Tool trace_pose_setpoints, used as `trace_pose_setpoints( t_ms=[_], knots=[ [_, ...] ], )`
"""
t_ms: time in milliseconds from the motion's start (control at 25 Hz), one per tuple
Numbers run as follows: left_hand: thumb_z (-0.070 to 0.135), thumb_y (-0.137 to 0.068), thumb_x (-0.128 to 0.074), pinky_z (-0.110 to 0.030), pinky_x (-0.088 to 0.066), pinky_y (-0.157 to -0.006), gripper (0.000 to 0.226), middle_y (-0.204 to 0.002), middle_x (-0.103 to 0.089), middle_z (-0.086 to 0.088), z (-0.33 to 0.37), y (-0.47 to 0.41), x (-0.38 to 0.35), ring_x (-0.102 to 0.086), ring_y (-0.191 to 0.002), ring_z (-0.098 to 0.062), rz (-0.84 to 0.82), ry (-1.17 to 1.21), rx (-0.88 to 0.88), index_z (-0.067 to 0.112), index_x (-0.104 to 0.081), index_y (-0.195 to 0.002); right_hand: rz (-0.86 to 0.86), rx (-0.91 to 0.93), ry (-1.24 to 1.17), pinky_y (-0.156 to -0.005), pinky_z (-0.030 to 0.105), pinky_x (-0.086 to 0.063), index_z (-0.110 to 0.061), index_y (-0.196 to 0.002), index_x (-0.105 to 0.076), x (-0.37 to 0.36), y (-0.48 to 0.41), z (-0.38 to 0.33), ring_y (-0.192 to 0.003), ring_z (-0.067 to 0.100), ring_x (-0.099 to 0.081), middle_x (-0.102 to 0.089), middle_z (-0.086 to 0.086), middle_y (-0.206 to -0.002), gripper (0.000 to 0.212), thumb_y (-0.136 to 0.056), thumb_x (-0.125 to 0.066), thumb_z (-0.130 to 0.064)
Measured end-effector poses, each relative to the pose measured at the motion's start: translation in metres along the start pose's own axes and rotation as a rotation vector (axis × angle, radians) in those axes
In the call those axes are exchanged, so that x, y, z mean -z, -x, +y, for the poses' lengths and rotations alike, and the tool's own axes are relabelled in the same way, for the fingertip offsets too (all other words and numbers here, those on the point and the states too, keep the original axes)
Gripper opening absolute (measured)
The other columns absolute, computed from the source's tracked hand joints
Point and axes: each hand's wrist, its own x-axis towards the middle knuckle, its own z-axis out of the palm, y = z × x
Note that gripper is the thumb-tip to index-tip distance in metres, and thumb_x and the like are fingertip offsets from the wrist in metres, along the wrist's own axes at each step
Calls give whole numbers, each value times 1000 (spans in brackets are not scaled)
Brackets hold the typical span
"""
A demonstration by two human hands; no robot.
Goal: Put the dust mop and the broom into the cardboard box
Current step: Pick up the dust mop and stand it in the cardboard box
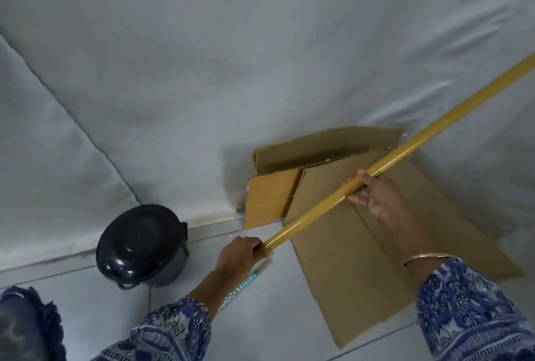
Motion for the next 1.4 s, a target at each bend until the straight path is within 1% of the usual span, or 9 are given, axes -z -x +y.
trace_pose_setpoints(
  t_ms=[80, 160, 280, 440, 720, 1080, 1160, 1320, 1400],
  knots=[
    [44, -85, -55, -27, -37, -63, 33, -87, -70, -8, 33, 6, 23, -63, -81, -22, 31, 25, -60, 12, -65, -85, -28, 93, 39, -51, 30, -59, -15, -82, -45, -9, 22, -46, -71, 20, -64, -58, 10, -84, 13, -94, -43, -12],
    [41, -86, -54, -24, -33, -55, 35, -79, -62, -5, 60, 16, 43, -57, -74, -18, 43, 35, -103, 7, -63, -88, -31, 147, 69, -44, 28, -56, -16, -81, -46, -15, 43, -81, -76, 22, -66, -58, 9, -84, 14, -94, -43, -13],
    [38, -87, -55, -19, -25, -46, 38, -66, -49, 4, 89, 24, 62, -47, -64, -12, 72, 54, -153, 0, -62, -87, -25, 219, 124, -50, 29, -57, -14, -84, -49, -20, 63, -120, -92, 27, -61, -60, 8, -83, 11, -94, -45, -14],
    [37, -86, -56, -22, -28, -47, 37, -69, -49, -2, 113, 29, 79, -44, -56, -11, 83, 87, -204, 0, -61, -85, -25, 284, 120, -64, 36, -56, -12, -86, -52, -21, 85, -156, -85, 24, -64, -62, 13, -95, 6, -92, -50, -14],
    [41, -84, -57, -25, -29, -48, 32, -53, -40, 9, 168, 18, 92, -39, -49, -8, 143, 135, -260, 10, -61, -77, -49, 389, 119, -53, 30, -58, -14, -83, -53, 0, 106, -219, -80, 23, -65, -63, 10, -87, 9, -91, -51, -15],
    [45, -85, -53, -35, -51, -64, 37, -79, -68, -7, 292, -14, 66, -64, -70, -22, 323, 120, -258, 10, -65, -90, -170, 538, 201, -51, 27, -57, -9, -96, -54, 67, 81, -315, -77, 20, -66, -63, 8, -85, 9, -91, -52, -17],
    [43, -87, -52, -34, -51, -65, 35, -79, -67, -6, 320, -21, 56, -63, -70, -20, 365, 142, -260, 10, -64, -90, -208, 568, 227, -52, 27, -56, -13, -90, -54, 81, 73, -336, -76, 19, -66, -64, 7, -85, 6, -91, -52, -18],
    [42, -87, -52, -32, -51, -63, 35, -84, -69, -8, 370, -36, 38, -64, -73, -21, 443, 196, -240, 10, -63, -92, -270, 609, 276, -56, 28, -56, -9, -104, -51, 102, 57, -375, -76, 19, -66, -64, 6, -85, 17, -90, -53, -19],
    [43, -87, -52, -33, -50, -63, 36, -84, -69, -9, 387, -49, 32, -65, -74, -24, 469, 221, -231, 9, -64, -92, -293, 635, 307, -57, 28, -57, -10, -101, -52, 108, 48, -390, -76, 19, -67, -64, 6, -85, 14, -90, -53, -19]
  ],
)
